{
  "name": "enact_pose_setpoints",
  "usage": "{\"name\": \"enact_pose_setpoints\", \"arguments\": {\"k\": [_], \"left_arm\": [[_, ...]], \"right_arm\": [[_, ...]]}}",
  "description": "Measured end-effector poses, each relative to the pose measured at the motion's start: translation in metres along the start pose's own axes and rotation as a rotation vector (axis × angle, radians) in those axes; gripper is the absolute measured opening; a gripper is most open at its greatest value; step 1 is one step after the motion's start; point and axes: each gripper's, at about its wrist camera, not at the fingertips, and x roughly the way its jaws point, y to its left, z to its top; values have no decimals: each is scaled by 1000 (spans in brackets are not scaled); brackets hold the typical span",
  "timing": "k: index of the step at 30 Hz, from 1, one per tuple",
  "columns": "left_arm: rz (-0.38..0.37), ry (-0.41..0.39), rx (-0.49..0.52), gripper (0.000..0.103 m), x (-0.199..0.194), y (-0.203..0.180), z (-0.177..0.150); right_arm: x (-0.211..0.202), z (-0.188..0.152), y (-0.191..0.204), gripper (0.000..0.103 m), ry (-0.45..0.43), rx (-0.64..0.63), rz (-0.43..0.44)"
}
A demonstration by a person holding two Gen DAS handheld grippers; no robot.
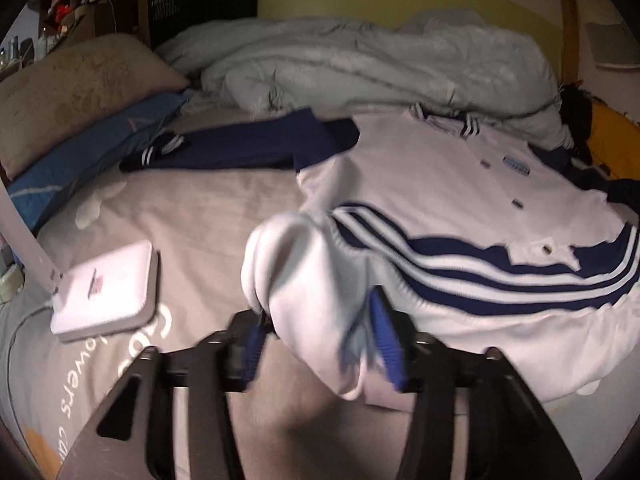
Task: Fold large clothes
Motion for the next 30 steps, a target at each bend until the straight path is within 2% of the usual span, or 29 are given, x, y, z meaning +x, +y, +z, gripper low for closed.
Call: {"name": "enact_pose_setpoints", "arguments": {"k": [1,2,3,5,7,10,14,19,23,26,30], "left_arm": [[1,-14,-1,70,-3,0,1],[0,-23,-8,78,-7,1,2],[-13,-35,-20,82,-12,2,3],[-40,-62,-39,95,-20,4,4],[-56,-108,-43,103,-28,3,5],[-62,-157,-16,103,-35,-3,6],[-84,-167,30,103,-38,-14,3],[-96,-172,104,103,-43,-29,-2],[-145,-143,141,103,-42,-39,-6],[-178,-123,185,103,-42,-49,-11],[-230,-84,292,103,-39,-70,-20]], "right_arm": [[-8,2,-2,88,-29,12,-3],[-13,3,-3,96,-45,20,-1],[-16,4,-3,103,-50,24,3],[-22,4,-1,103,-59,29,14],[-25,4,3,103,-67,30,28],[-27,2,13,103,-77,21,57],[-33,-4,27,103,-84,0,93],[-44,-10,41,103,-116,-20,91],[-47,-16,61,103,-71,-137,187],[-49,-29,84,103,-43,-261,219],[-50,-49,114,103,-8,-450,251]]}}
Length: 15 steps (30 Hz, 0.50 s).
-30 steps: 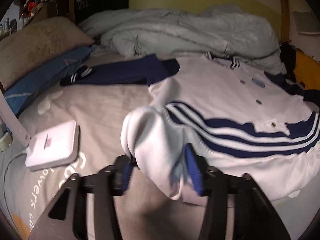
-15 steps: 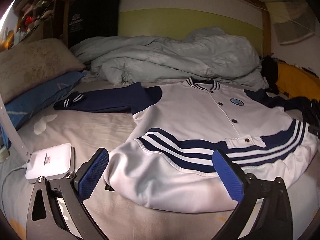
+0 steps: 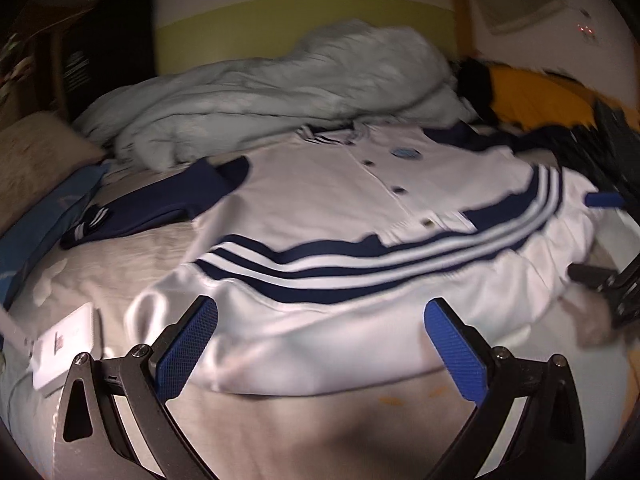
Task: Fold large clothes
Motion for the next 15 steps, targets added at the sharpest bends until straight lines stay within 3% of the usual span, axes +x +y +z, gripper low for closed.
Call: {"name": "enact_pose_setpoints", "arguments": {"k": [5,10,12,15], "left_arm": [[-24,62,143,103,9,-26,-8],[-15,145,251,103,24,-44,-19],[18,172,251,103,31,-43,-21],[76,194,175,103,39,-28,-18]], "right_arm": [[10,-9,28,103,35,-166,-41],[22,-10,15,103,83,-117,-102],[27,-10,5,103,105,-65,-106],[31,-11,-8,103,119,-15,-110]]}}
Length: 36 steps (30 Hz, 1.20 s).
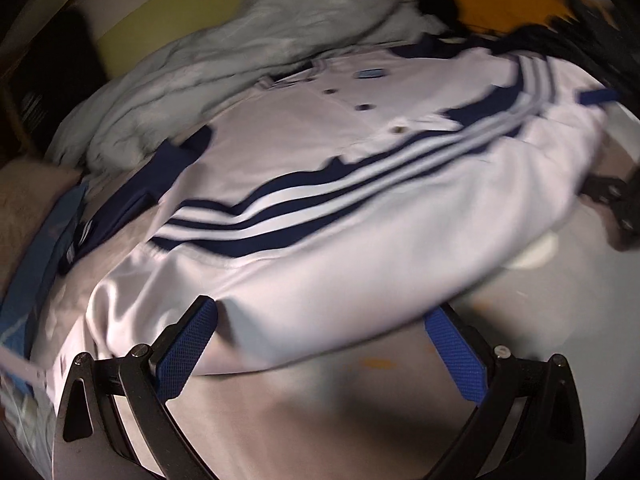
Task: Fold large clothes
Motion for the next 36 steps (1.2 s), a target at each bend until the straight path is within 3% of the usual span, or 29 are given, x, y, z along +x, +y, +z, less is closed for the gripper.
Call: {"name": "enact_pose_setpoints", "arguments": {"k": [4,6,9,11,12,13,14,16,17,20,21,23,28,32,36], "left_arm": [[124,41,-120,103,15,35,-6],[127,43,-181,99,19,53,-11],[120,41,-220,81,20,63,-13],[163,38,-201,64,20,62,-12],[171,38,-196,62,20,62,-12],[173,40,-200,57,22,64,-12],[170,44,-208,54,22,66,-13],[160,42,-231,47,23,71,-14],[162,37,-241,40,24,74,-13],[146,-8,-282,23,14,79,-13],[152,-29,-283,21,9,79,-12],[178,-64,-275,19,-4,74,-10],[130,-66,-328,18,-43,76,-14],[61,-7,-379,18,-76,75,-44],[35,68,-340,18,-94,61,-77]], "right_arm": [[4,-3,-8,103,27,16,-22],[7,-6,-16,103,44,43,-33],[7,-14,-33,103,69,123,-32],[6,-19,-39,103,72,126,-98],[5,-20,-41,100,67,124,-128],[5,-21,-44,95,56,125,-163],[5,-21,-46,77,53,131,-171],[8,-21,-49,52,45,160,-141],[9,-22,-48,46,42,163,-138],[4,-20,-40,29,1,152,-233],[-1,-19,-40,22,-20,172,-260],[-15,-20,-45,18,-58,239,-282],[-65,-38,-55,14,-114,391,-223],[-101,-64,-46,14,-116,387,-170],[-112,-91,-37,15,-36,391,-83]]}}
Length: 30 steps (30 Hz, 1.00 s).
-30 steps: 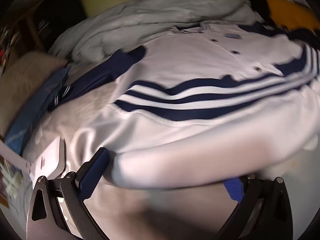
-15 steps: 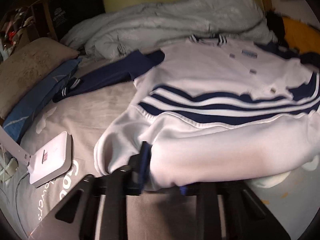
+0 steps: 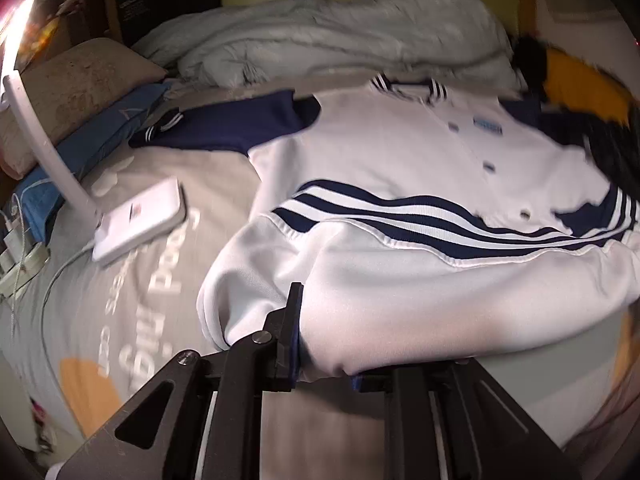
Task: Fold large clothes
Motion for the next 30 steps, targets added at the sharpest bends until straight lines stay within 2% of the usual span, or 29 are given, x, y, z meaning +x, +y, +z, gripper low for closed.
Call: {"name": "enact_pose_setpoints", "arguments": {"k": [3,7,9,13,17,19,21,23,25,27,28,29,30], "left_arm": [[29,22,48,19,2,-9,-2],[-36,64,-63,19,10,4,29],[-66,70,-83,20,16,9,51],[-98,114,-110,20,47,21,93],[-116,168,-100,23,92,24,123],[-110,155,-97,26,107,24,132],[-97,105,-57,29,118,21,143],[-52,58,-6,34,127,15,151],[-51,35,-5,35,137,15,157],[-32,10,-24,49,142,16,157],[0,-13,-25,70,140,16,155],[29,-56,-21,88,133,15,151],[36,-114,-12,91,124,14,145]], "right_arm": [[7,2,-4,16,22,16,10],[11,37,-10,19,-27,37,35],[14,55,-12,19,-51,31,36],[53,102,-20,20,-44,55,54],[94,125,-21,19,-46,75,46],[117,132,-21,19,-33,80,48],[137,133,-23,19,-19,105,40],[149,131,-24,20,-34,127,44],[157,126,-21,20,-61,119,18],[158,122,-18,34,-76,116,-8],[156,122,-19,43,-88,119,-8],[149,122,-22,72,-124,130,-11],[141,121,-25,100,-159,145,-27]]}}
